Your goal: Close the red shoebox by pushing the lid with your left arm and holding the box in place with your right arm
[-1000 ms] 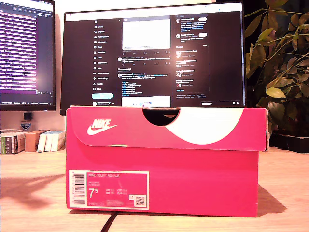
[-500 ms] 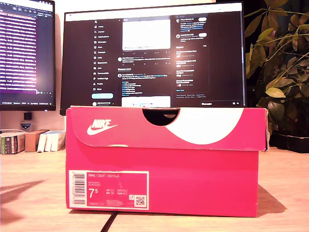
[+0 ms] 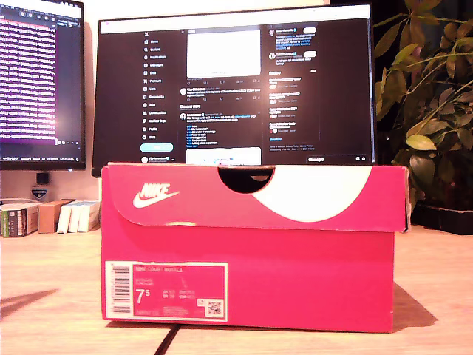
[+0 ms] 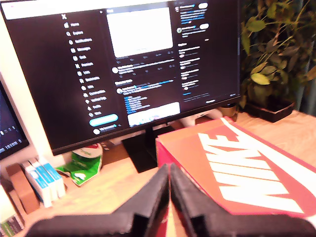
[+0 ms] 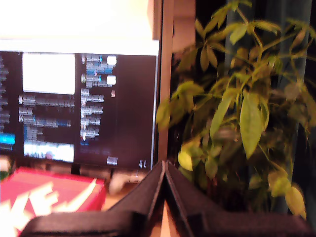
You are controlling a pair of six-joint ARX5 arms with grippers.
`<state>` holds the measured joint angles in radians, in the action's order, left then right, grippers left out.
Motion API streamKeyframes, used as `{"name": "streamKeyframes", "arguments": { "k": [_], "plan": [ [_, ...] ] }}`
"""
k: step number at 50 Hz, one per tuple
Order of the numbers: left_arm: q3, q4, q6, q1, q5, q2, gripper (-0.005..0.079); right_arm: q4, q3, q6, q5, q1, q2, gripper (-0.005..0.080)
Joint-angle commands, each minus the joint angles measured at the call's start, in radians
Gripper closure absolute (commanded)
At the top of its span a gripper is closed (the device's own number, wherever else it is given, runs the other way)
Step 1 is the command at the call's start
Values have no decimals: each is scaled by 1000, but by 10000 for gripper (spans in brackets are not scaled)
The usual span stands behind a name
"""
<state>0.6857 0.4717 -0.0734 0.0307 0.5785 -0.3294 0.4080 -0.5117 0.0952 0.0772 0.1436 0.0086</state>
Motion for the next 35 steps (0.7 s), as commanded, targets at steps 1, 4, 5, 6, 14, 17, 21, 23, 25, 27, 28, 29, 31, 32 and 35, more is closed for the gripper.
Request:
{"name": "streamKeyframes", "arguments": {
  "k": [1, 4, 5, 6, 14, 17, 21, 23, 25, 27, 28, 29, 31, 32, 35],
  "plan": [
    [-45, -17, 28, 3, 8, 16, 762, 10, 18, -2, -10, -6, -6, 764],
    [-68, -18, 51, 4, 10, 43, 762, 11, 18, -9, -16, -7, -6, 764],
    [-76, -23, 51, 4, 9, 50, 762, 13, 18, -9, -16, -8, -6, 764],
    [-82, -26, 60, 4, 9, 55, 762, 16, 18, -10, -15, -8, -6, 764],
    [-138, -29, 97, 4, 9, 122, 762, 45, 18, -17, 55, -8, -6, 764],
    [-146, -23, 100, 4, 9, 141, 762, 61, 18, -17, 65, -8, -6, 764],
    [-147, -24, 100, 4, 10, 159, 762, 60, 18, -16, 93, -8, -6, 764],
    [-147, -23, 100, 4, 17, 166, 762, 54, 18, -16, 101, -8, -6, 764],
    [-147, -21, 101, 4, 23, 171, 762, 50, 18, -16, 108, -8, -6, 764],
    [-147, -19, 101, 4, 24, 174, 762, 45, 18, -14, 114, -8, -6, 764],
    [-147, -18, 101, 4, 24, 175, 762, 42, 18, -14, 106, -8, -6, 764],
    [-147, -18, 101, 4, 24, 175, 762, 40, 18, -14, 105, -7, -6, 764],
    [-147, -16, 100, 4, 25, 174, 762, 39, 18, -10, 31, -6, -6, 764],
    [-147, -16, 100, 4, 27, 174, 762, 39, 18, -11, 3, -6, -6, 764],
    [-149, -17, 102, 4, 34, 172, 762, 34, 23, -12, -74, -6, -6, 764]
  ]
}}
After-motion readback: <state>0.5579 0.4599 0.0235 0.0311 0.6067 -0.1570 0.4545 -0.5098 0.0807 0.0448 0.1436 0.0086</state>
